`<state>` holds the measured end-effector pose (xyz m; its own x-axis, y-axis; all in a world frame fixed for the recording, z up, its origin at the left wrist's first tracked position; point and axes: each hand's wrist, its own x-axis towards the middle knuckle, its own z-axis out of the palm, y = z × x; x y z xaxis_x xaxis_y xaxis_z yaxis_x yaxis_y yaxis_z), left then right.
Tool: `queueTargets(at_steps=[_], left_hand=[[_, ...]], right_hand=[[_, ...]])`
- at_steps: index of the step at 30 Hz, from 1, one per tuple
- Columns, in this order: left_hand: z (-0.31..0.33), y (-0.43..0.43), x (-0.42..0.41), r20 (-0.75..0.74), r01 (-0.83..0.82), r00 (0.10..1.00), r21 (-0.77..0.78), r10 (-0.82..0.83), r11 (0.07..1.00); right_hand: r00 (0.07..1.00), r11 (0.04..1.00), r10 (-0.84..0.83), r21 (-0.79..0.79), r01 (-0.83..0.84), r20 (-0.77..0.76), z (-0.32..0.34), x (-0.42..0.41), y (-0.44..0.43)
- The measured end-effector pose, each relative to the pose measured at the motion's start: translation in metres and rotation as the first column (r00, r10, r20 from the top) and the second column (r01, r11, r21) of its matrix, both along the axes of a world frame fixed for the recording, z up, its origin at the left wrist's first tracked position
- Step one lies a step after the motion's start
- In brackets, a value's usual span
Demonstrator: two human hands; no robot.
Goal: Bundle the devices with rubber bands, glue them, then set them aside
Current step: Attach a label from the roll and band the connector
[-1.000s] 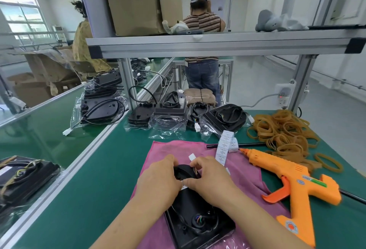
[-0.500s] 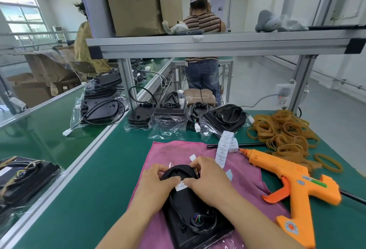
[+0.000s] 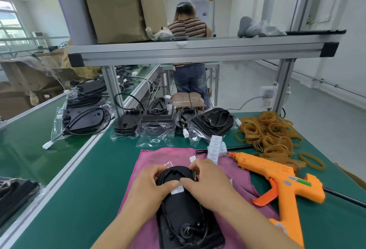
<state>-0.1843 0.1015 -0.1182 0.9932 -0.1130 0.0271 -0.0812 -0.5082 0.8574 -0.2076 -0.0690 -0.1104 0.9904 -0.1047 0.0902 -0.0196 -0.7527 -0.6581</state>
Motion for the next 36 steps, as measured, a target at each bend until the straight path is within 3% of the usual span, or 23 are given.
queueTargets(at_steps=[2,5,9,12,16,19,24,29,36], left_hand=[[-0.004,-0.001,0.005,-0.049,0.02,0.999,-0.018,-0.021,1.0],[-0.014,0.001,0.008,-0.102,0.005,0.994,-0.167,-0.023,0.986],[-0.025,0.004,0.007,-0.096,-0.152,0.987,-0.297,0.129,0.943],[-0.028,0.004,0.005,-0.115,-0.213,0.976,-0.333,0.185,0.919],[-0.029,0.002,0.004,-0.044,-0.221,0.975,-0.287,0.218,0.932],[-0.028,0.002,0.003,-0.023,-0.221,0.974,-0.278,0.224,0.935],[-0.027,0.0,0.001,0.002,-0.229,0.971,-0.28,0.239,0.932],[-0.029,0.0,0.001,0.006,-0.225,0.972,-0.285,0.236,0.932],[-0.029,0.0,0.002,0.012,-0.229,0.971,-0.269,0.241,0.936]], right_hand=[[0.998,0.999,-0.035,0.01,0.035,0.048,0.011,0.007,-0.015],[0.968,0.986,-0.168,0.021,0.167,0.189,0.03,0.026,-0.049],[0.893,0.944,-0.317,0.013,0.331,0.32,0.035,0.065,-0.104],[0.923,0.915,-0.32,-0.184,0.359,0.212,0.02,0.091,-0.13],[0.955,0.902,-0.287,-0.354,0.246,-0.069,0.005,0.111,-0.14],[0.944,0.884,-0.263,-0.442,0.154,-0.199,0.0,0.116,-0.143],[0.921,0.839,-0.326,-0.515,0.178,-0.213,-0.008,0.118,-0.148],[0.929,0.807,-0.355,-0.535,0.249,-0.103,-0.005,0.117,-0.149],[0.919,0.833,-0.294,-0.541,0.111,-0.263,-0.003,0.117,-0.152]])
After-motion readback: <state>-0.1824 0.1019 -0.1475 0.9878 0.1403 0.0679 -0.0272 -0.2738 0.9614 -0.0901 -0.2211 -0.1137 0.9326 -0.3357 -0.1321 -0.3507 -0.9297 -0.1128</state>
